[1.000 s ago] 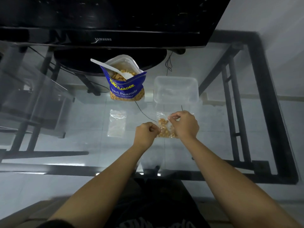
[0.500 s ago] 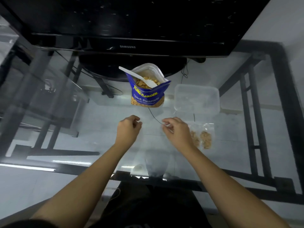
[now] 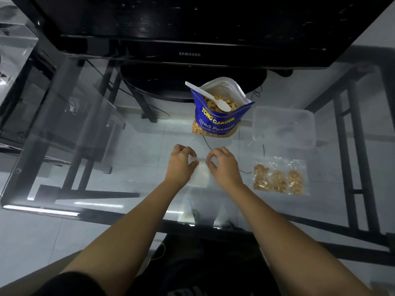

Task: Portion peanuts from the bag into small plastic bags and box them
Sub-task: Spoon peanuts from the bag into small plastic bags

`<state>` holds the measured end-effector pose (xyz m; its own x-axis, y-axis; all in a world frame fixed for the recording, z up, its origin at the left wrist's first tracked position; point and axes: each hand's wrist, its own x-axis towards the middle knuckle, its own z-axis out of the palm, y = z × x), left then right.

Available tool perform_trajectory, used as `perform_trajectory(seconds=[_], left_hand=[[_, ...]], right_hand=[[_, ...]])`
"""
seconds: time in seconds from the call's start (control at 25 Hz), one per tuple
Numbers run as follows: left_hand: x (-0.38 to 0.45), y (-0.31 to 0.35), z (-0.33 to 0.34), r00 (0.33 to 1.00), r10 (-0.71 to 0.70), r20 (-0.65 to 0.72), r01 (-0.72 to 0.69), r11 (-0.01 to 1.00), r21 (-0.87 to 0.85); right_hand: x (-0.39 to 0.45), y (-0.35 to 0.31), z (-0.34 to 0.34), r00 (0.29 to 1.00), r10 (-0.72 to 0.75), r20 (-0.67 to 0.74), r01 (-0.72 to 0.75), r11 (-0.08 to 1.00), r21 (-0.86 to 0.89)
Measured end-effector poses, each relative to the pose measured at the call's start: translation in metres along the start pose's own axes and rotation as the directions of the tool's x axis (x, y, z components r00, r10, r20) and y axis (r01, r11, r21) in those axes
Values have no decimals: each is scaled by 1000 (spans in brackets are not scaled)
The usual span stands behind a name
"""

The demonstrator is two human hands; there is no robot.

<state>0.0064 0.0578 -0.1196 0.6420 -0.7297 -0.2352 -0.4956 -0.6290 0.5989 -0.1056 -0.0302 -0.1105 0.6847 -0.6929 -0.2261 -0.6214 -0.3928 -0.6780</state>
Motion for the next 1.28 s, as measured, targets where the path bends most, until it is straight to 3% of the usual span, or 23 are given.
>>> perform_trajectory(seconds=[0.12,0.28,0.44,0.68,0.88,1.0,1.16,1.28], left_hand=[[-4,0,-13,1000,2,4,-1,967,-255],[-6,-1,-26,993,-71,92,111,825,-555],[-4,-3,-22,999,-36,34,48,872,-487],[-7,-10,-3,994,-42,-103,16,971,-240],[-12,-1,-4,985,-107,-135,96,992,-82],[-16,27,-31,980,-108,-168,68,971,-231],[-10,78,-88,988,106,110,-13,775,-632],[-11,105,-116,922,239,306,35,734,-678]], right_hand=[[-6,0,-3,995,90,-37,-75,954,290],[-8,-2,-10,959,284,6,-227,755,615],[-10,-2,-14,953,300,41,-250,704,665],[-17,11,-39,914,392,-106,-224,704,674],[-32,4,-66,934,327,-146,-136,700,701],[-38,-10,-83,961,233,-150,-55,691,721],[-37,-38,-110,983,70,-171,67,729,681],[-38,-54,-131,982,-22,-187,143,734,664]])
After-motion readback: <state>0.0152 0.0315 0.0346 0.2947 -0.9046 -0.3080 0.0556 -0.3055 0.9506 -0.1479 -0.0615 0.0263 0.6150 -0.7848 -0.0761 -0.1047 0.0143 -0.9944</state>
